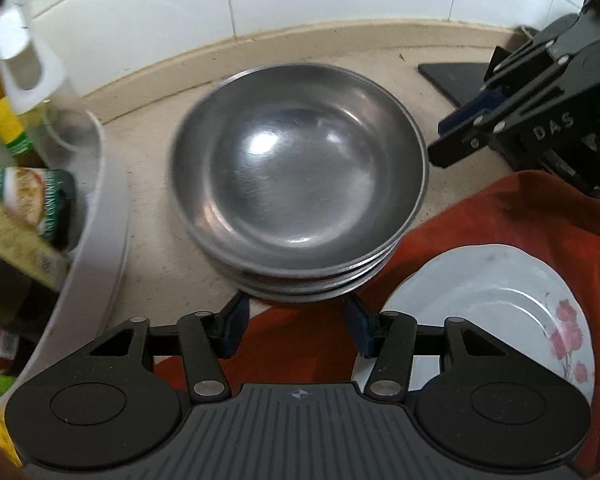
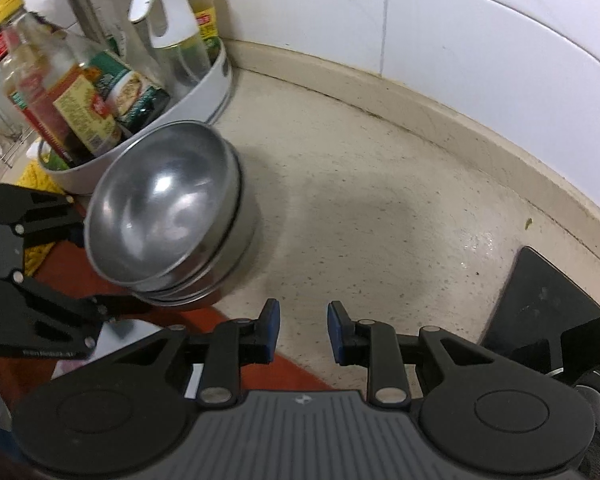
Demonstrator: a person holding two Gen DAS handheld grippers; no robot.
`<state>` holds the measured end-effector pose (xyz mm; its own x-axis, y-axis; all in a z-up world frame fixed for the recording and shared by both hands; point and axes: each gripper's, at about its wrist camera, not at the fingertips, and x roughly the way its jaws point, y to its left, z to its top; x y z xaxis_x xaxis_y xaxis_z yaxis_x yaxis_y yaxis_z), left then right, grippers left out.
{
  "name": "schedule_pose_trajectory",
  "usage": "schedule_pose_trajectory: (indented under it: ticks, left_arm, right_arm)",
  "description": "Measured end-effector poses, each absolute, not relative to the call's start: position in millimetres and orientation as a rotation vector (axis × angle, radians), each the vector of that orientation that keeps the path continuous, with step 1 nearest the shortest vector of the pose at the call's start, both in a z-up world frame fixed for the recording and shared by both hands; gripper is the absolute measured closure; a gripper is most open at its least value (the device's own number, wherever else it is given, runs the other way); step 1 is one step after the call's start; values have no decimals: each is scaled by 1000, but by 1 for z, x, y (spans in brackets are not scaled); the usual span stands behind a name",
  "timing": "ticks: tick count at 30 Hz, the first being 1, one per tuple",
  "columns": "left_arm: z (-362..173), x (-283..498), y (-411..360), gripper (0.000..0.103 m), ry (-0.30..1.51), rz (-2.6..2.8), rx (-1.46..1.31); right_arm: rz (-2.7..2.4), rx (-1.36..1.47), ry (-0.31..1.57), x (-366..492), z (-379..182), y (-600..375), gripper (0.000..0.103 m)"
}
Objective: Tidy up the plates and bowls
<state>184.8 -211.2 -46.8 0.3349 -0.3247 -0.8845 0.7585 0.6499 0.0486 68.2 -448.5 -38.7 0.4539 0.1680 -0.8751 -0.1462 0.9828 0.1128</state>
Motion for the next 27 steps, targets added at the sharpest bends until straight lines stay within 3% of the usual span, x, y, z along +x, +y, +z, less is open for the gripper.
schedule_pose_trajectory:
  ticks: [9, 15, 27]
  left_arm:
    - [-53, 203, -238, 41, 1007, -809, 519]
    - [-52, 209, -270, 41, 959, -879, 546]
    - [-66, 216, -280, 24, 802, -939, 711]
  right_arm:
    - [133, 78, 1090, 69, -48, -473, 79]
    - [119, 72, 1068, 67, -47, -489, 74]
    - [227, -110, 1046, 65, -57, -508, 67]
